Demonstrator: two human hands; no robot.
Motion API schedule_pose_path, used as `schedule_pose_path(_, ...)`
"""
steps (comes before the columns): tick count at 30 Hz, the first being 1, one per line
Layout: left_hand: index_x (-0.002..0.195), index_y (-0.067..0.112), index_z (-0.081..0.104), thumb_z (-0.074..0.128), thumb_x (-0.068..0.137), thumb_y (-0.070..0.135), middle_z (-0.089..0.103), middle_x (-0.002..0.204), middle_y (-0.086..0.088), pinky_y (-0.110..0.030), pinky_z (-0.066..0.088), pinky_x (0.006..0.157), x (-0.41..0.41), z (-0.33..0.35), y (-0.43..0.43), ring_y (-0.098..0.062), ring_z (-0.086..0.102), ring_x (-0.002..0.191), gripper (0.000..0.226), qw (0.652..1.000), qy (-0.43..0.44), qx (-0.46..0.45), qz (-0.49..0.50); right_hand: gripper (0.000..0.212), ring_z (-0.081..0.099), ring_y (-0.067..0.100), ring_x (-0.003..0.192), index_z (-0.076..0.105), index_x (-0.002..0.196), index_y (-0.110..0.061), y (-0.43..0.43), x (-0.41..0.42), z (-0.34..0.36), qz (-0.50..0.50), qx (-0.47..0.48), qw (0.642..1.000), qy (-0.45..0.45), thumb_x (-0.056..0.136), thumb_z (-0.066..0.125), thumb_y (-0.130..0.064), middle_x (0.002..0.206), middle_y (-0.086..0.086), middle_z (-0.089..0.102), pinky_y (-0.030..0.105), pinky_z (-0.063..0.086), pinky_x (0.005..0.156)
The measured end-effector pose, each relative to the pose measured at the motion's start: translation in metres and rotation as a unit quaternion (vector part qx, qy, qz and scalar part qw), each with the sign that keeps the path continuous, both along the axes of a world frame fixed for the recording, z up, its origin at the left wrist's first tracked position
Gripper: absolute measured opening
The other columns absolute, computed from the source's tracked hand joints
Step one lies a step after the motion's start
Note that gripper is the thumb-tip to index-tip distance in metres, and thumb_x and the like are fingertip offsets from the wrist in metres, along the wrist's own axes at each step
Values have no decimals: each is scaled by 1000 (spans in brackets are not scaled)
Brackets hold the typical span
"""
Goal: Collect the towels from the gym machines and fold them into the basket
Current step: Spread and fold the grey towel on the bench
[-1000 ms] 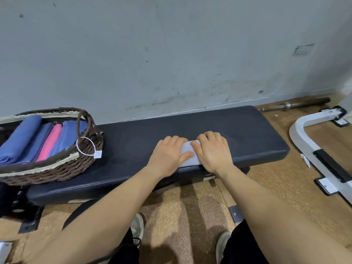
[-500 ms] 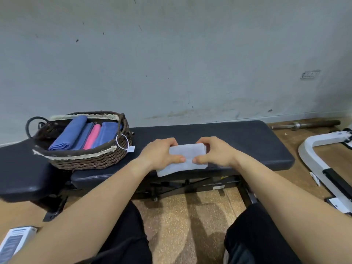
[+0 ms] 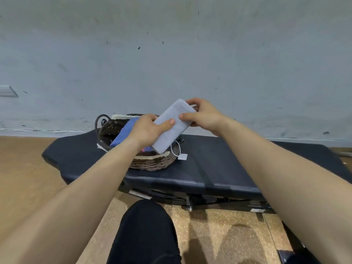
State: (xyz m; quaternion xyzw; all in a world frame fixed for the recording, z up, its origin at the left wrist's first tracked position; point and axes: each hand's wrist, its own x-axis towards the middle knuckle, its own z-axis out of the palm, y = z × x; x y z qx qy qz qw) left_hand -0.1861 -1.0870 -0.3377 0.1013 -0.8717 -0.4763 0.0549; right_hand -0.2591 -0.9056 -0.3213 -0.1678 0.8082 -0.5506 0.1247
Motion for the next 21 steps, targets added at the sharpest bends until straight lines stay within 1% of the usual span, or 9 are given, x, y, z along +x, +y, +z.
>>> schedule_pose_path(2, 107, 15, 61, 74, 85, 39, 67, 93, 5, -22, 43, 62, -4, -1, -19, -11, 64, 84, 35, 999, 8, 11, 36, 43, 64, 26, 107, 57, 126, -20, -31, -11, 3, -3, 50, 997, 53, 86, 70, -13, 111, 6, 63, 39, 53, 94)
schedule_pose_path(4, 121, 15, 50, 69, 86, 17, 61, 100, 5, -21, 43, 66, -8, -2, -37, -12, 61, 91, 40, 997, 5, 56, 52, 43, 60, 23, 107, 57, 130, -15, -57, -21, 6, -2, 118, 988, 99, 87, 60, -9, 111, 1, 61, 34, 51, 93)
schedule_pose_path(7, 123, 18, 44, 62, 84, -1, 61, 102, 5, -22, 46, 66, -11, -8, -63, -8, 59, 86, 47, 998, -10, 61, 30, 34, 62, 29, 106, 64, 117, -8, -92, -37, 1, 23, 199, 972, 123, 87, 50, -7, 111, 8, 68, 39, 53, 91)
schedule_pose_path(9, 114, 19, 53, 63, 82, -1, 62, 97, 5, -21, 46, 63, -16, -16, -76, -11, 60, 80, 40, 999, -22, 15, 27, 34, 62, 31, 110, 65, 118, -7, -112, -48, -8, 36, 242, 962, 121, 87, 49, -6, 116, 12, 68, 35, 52, 91)
schedule_pose_path(11, 107, 20, 59, 67, 81, 2, 64, 95, 2, -24, 48, 66, -23, -25, -86, -15, 61, 78, 33, 998, -45, -24, 23, 36, 60, 33, 114, 64, 121, -7, -130, -57, -20, 47, 286, 949, 122, 88, 50, -6, 122, 15, 66, 32, 48, 89)
schedule_pose_path(13, 106, 21, 61, 71, 80, 9, 65, 98, 0, -27, 46, 74, -29, -33, -93, -19, 62, 84, 31, 995, -69, -67, 22, 35, 59, 34, 116, 63, 121, -5, -143, -64, -33, 58, 319, 939, 119, 88, 51, -6, 124, 16, 65, 33, 47, 88)
schedule_pose_path(16, 110, 21, 63, 76, 79, 19, 63, 104, -1, -24, 41, 80, -36, -43, -95, -20, 60, 94, 33, 986, -87, -142, 29, 35, 59, 34, 115, 61, 122, -6, -156, -71, -49, 69, 341, 932, 104, 89, 50, -8, 125, 15, 64, 31, 46, 86)
schedule_pose_path(19, 113, 18, 66, 76, 80, 26, 65, 113, -5, -28, 48, 87, -39, -48, -93, -24, 62, 103, 36, 972, -105, -211, 11, 36, 59, 32, 114, 59, 125, -9, -162, -74, -63, 74, 368, 922, 93, 91, 50, -11, 126, 13, 62, 34, 49, 89)
schedule_pose_path(21, 105, 15, 70, 74, 80, 27, 70, 103, -6, -30, 54, 84, -39, -40, -95, -24, 67, 94, 28, 972, -101, -210, 6, 40, 53, 34, 118, 53, 130, -12, -163, -72, -72, 68, 394, 910, 107, 90, 52, -16, 132, 13, 55, 39, 49, 95)
